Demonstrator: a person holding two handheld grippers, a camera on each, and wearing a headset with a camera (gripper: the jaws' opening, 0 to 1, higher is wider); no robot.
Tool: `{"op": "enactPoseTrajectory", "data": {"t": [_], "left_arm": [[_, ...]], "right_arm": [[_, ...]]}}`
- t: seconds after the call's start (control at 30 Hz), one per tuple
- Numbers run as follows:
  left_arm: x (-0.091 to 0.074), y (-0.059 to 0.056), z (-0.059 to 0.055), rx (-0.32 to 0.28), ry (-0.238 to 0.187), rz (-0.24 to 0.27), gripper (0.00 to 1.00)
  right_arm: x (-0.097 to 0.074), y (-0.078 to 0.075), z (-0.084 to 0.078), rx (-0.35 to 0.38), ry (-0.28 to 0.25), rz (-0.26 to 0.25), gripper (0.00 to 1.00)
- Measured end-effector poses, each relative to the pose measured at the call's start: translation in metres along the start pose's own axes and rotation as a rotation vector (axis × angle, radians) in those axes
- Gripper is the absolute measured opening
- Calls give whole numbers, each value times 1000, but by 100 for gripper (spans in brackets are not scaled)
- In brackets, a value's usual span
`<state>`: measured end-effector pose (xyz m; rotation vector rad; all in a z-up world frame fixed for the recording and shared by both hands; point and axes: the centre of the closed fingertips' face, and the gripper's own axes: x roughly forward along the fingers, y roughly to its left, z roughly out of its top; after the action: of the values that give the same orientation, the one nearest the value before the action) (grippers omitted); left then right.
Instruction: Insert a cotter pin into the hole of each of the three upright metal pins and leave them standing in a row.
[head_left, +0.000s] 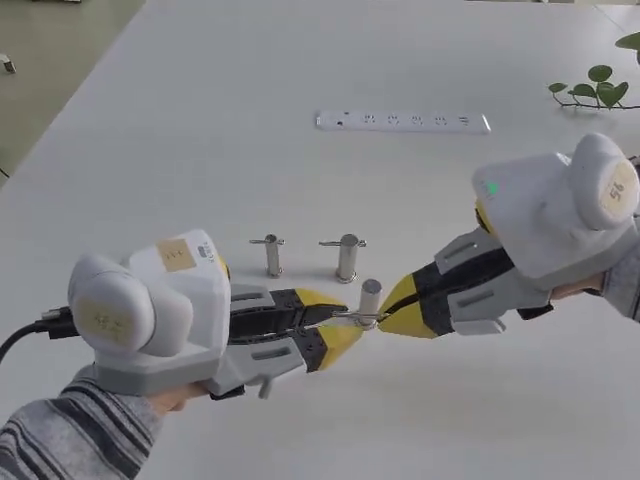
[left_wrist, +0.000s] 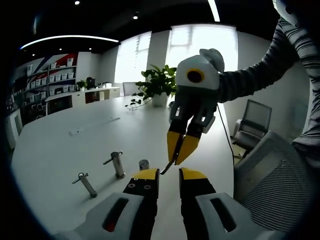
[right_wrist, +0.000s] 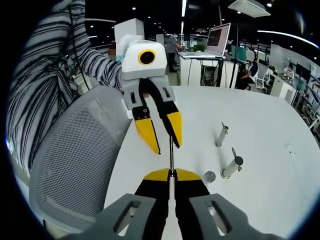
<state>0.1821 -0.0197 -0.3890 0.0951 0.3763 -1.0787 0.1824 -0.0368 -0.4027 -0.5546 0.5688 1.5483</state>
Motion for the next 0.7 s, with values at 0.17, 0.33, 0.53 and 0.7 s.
{"op": "enactPoseTrajectory", "data": {"t": [0.17,0.33,0.53,0.7], "left_arm": [[4,6,-4,4,3,42,21],[11,16,-10,24,20,102,23],[23,26,-17,37,40,173,26],[34,33,-24,40,60,215,26]], "right_arm": [[-4,-8,-10,0,21,-35,0],[-8,-13,-20,8,33,-65,0],[-14,-20,-31,23,38,-90,0],[-16,-22,-39,30,50,-101,0]]}}
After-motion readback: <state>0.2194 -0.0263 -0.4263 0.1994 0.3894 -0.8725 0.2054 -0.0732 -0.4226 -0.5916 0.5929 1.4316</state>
